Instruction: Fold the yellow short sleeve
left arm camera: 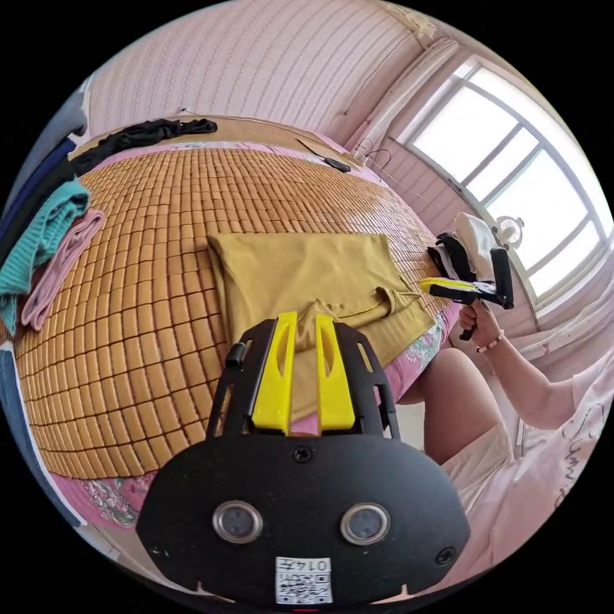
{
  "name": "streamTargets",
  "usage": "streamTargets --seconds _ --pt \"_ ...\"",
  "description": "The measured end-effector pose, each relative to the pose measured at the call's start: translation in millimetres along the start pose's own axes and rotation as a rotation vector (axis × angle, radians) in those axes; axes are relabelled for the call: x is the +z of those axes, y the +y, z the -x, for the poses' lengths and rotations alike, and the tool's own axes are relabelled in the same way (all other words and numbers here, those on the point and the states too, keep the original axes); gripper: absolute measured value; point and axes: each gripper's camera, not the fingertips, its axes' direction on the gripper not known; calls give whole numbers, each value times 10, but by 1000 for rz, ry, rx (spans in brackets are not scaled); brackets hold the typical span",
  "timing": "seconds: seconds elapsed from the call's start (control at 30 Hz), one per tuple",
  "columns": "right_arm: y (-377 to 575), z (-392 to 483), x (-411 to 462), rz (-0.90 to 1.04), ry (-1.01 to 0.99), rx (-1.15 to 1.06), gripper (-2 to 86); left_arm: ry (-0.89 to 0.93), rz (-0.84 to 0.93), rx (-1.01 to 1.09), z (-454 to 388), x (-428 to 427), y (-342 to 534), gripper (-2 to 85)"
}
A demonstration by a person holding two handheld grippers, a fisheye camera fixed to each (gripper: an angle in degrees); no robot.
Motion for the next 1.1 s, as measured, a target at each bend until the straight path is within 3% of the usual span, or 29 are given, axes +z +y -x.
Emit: streamTargets --seconds 0.17,0.3,0.4,0.53,0.67,0.9,1.0,1.1 --pt "-147 150 632 131 19 15 76 -107 199 50 -188 823 3 57" --pt "8 202 560 78 -48 -25 16 -71 176 54 -146 772 235 8" --pt "205 308 471 50 -93 -127 18 33 116 55 -139 580 535 4" --pt "495 479 557 171 -77 -239 45 86 106 88 -204 422 1074 22" --pt "645 541 633 246 -27 -238 56 21 132 117 -228 363 1499 35" --pt "275 895 820 206 90 -276 40 -20 73 210 -500 584 1552 39" --pt "181 983 1158 316 120 -276 3 -2 73 237 -650 902 1543 39" --pt "90 1029 1326 409 119 -323 -6 -146 179 318 -765 1312 1680 13"
